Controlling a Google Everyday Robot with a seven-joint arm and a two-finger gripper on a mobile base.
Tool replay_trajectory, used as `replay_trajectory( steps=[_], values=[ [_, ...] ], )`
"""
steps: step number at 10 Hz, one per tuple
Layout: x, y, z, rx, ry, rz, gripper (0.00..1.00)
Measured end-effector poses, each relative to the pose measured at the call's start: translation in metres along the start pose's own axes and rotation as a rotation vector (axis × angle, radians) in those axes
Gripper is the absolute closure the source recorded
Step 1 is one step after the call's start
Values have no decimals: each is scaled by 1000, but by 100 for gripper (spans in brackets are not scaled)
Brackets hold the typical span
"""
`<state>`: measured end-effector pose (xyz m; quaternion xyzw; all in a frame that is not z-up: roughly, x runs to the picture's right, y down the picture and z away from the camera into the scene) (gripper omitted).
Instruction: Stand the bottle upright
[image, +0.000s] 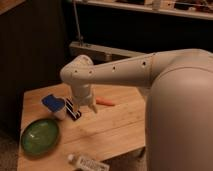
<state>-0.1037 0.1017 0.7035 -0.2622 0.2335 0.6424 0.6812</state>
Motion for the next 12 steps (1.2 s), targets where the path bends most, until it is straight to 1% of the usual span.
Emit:
replay_trajectory(
  steps=[10, 11, 12],
  values=[
    [0, 0, 0, 0, 0, 0, 35],
    [1, 0, -1, 1, -3, -6, 35],
    [1, 3, -3, -10, -19, -26, 35]
  ],
)
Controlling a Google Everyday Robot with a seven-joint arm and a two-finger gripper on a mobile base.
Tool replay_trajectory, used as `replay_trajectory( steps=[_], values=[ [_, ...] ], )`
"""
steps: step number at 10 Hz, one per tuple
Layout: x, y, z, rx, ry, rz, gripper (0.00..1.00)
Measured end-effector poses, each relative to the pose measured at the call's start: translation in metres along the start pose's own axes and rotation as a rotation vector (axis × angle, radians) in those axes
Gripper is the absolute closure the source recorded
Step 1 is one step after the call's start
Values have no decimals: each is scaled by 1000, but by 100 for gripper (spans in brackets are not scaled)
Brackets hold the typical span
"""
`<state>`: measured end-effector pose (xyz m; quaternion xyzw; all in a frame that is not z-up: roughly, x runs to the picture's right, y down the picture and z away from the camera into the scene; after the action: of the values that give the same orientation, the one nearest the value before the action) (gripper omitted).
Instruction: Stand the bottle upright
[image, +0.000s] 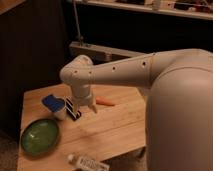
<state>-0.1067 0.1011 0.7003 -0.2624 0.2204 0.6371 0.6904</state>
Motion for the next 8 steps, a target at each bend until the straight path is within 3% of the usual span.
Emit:
replay_trajectory(
  steps=[2, 5, 8],
  values=[
    [16, 16, -18, -54, -102, -164, 35],
    [53, 46, -37, -128, -199, -403, 35],
    [73, 71, -38, -159, -160, -698, 35]
  ],
)
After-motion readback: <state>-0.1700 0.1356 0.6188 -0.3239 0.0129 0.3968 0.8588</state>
